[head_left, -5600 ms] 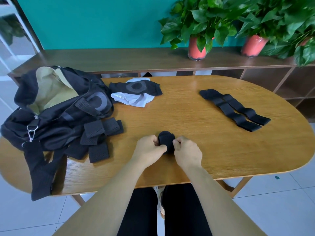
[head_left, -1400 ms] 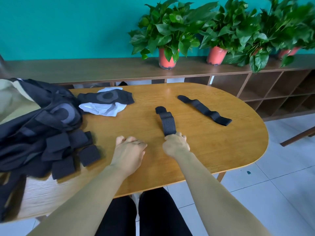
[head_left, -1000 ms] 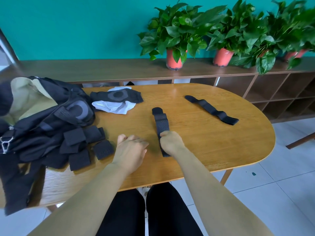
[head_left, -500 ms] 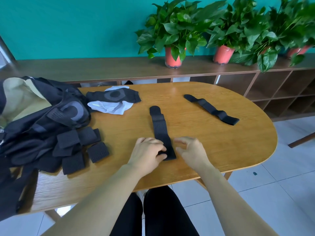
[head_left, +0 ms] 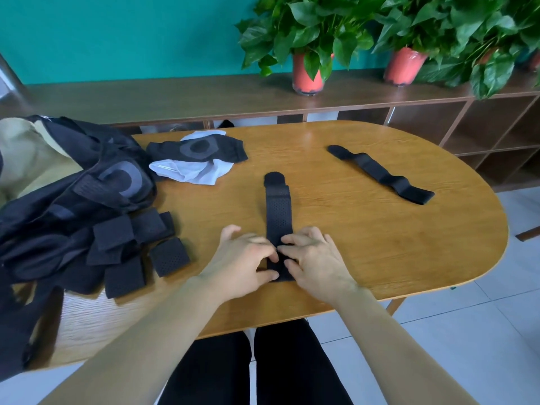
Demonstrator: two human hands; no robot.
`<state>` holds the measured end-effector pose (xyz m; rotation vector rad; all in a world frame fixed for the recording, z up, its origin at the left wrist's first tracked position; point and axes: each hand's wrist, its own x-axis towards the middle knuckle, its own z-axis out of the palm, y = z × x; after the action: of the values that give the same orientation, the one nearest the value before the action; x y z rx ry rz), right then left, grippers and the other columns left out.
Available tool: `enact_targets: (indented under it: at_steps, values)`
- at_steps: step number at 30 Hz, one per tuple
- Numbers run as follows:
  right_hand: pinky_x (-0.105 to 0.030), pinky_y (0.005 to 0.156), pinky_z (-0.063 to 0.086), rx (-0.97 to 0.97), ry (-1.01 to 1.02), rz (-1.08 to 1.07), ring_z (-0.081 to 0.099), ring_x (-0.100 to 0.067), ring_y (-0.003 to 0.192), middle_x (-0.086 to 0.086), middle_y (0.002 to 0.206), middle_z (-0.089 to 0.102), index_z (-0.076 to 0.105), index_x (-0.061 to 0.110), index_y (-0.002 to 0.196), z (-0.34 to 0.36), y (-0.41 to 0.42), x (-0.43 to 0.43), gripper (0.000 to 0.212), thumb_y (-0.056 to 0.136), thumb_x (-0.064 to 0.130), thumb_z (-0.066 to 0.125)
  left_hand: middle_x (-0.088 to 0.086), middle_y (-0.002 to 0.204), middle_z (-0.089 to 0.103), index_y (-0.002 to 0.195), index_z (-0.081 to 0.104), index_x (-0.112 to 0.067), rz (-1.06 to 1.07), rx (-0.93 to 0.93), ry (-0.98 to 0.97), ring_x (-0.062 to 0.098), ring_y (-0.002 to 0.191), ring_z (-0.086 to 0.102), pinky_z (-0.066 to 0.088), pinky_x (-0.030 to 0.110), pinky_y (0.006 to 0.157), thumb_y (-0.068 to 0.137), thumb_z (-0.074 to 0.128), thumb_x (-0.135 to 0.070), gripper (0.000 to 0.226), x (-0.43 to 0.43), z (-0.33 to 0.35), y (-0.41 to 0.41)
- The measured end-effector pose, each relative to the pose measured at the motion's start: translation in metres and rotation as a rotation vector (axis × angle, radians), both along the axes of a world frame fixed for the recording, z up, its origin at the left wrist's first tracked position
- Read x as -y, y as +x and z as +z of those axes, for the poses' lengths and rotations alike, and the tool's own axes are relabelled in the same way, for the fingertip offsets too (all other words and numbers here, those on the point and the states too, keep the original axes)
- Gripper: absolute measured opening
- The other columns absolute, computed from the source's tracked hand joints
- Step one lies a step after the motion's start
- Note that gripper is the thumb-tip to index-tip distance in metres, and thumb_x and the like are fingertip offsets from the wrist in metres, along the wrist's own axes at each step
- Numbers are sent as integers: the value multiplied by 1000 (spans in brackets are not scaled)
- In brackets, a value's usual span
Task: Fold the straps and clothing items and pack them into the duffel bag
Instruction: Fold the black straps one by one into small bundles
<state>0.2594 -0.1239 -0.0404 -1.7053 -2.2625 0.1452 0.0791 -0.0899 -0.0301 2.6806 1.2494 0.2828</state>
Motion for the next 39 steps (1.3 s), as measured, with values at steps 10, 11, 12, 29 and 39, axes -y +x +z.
enact_targets:
  at_steps: [10, 11, 12, 29, 39]
  values:
    - [-32, 102, 23, 161, -101, -65, 23, -17, 134, 13, 150, 33, 43, 33, 140, 4, 2, -60, 42, 100, 22, 37, -20, 121, 58, 105, 64, -35, -63, 49, -99, -8, 126, 40, -5, 42, 115, 81, 66, -52, 29, -14, 0, -3]
    - [-32, 103, 23, 163, -113, -76, 22, -17, 134, 13, 151, 32, 41, 34, 141, 3, 1, -68, 43, 100, 22, 37, -20, 121, 58, 105, 64, -36, -66, 50, -100, -8, 126, 41, -6, 42, 115, 81, 66, -52, 29, -14, 0, -4]
    - [-33, 104, 23, 166, -124, -86, 22, -17, 134, 13, 152, 31, 40, 35, 142, 2, 1, -75, 43, 100, 22, 36, -20, 121, 58, 105, 63, -36, -69, 47, -102, -8, 126, 41, -6, 43, 115, 81, 66, -53, 29, -15, 0, -4]
    - [-36, 107, 17, 148, -283, -197, 16, -19, 137, 10, 156, 21, 26, 34, 147, 11, 8, -147, 47, 102, 21, 27, -18, 130, 55, 110, 61, -39, -74, 33, -98, -9, 128, 38, -9, 45, 116, 82, 60, -58, 34, -18, -5, -7]
    - [-35, 113, 24, -356, -92, -214, 35, -14, 128, 0, 135, 41, 48, 29, 137, 43, 20, -79, 44, 99, 9, 40, -17, 102, 69, 109, 64, -39, 73, 307, -90, -10, 90, 58, -2, 33, 117, 89, 61, -26, 24, -10, 11, -9]
